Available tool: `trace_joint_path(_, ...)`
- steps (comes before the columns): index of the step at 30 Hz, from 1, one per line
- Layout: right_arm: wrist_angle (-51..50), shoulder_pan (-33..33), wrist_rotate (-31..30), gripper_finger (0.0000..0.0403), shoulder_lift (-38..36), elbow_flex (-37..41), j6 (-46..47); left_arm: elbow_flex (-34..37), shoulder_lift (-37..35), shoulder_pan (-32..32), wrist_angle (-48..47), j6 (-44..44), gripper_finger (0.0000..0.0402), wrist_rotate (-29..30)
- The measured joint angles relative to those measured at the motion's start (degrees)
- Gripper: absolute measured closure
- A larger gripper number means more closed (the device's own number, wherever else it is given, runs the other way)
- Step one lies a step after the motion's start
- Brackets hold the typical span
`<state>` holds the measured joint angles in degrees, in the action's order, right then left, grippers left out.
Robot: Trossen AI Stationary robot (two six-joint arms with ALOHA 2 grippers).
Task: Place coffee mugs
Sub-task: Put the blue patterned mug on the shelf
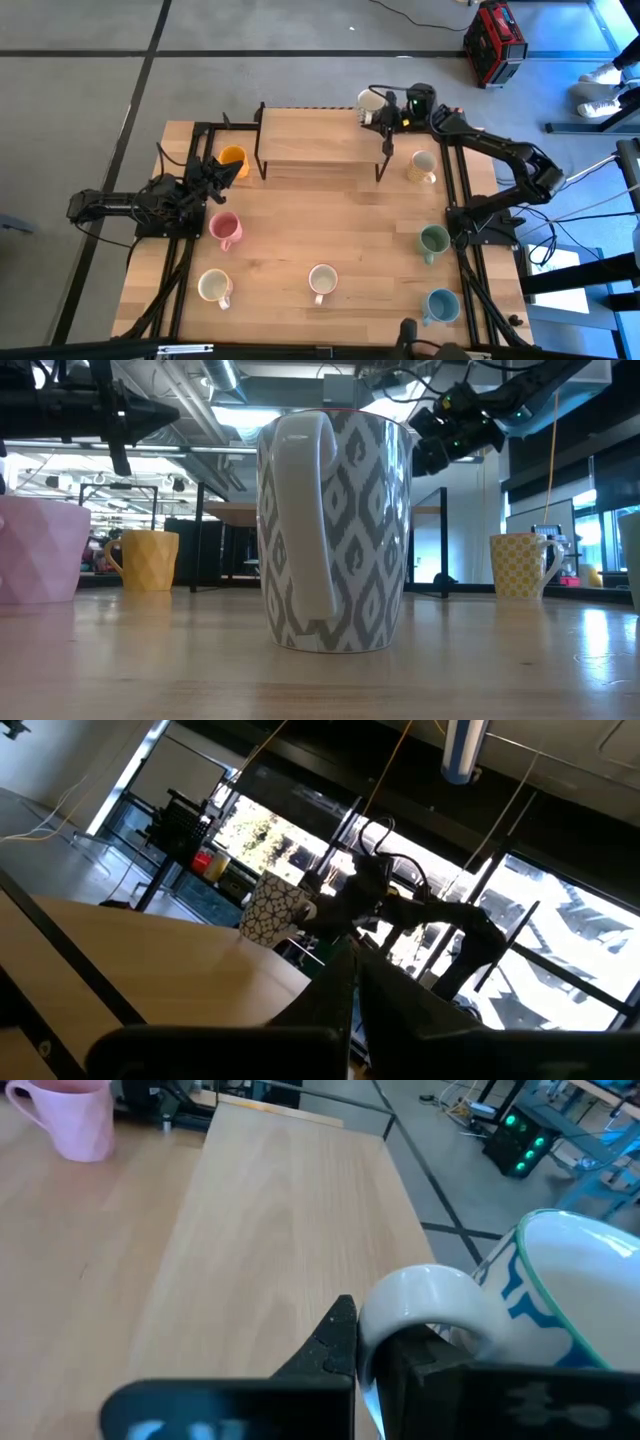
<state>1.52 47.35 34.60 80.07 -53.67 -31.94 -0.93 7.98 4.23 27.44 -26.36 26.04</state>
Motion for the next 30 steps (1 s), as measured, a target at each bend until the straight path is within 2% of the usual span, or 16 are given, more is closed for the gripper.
trace_joint_path(19, -0.6, 0.6, 1.1, 0.0401, 1.7, 0.0, -3.3, 0.0, 0.0, 0.0, 0.0, 1.4, 0.0388, 0.3)
trace_joint_path(30, -1.7, 0.7, -1.1, 0.0365, 1.7, 0.0, -3.2, 0.0, 0.0, 0.0, 0.0, 1.4, 0.0388, 0.3)
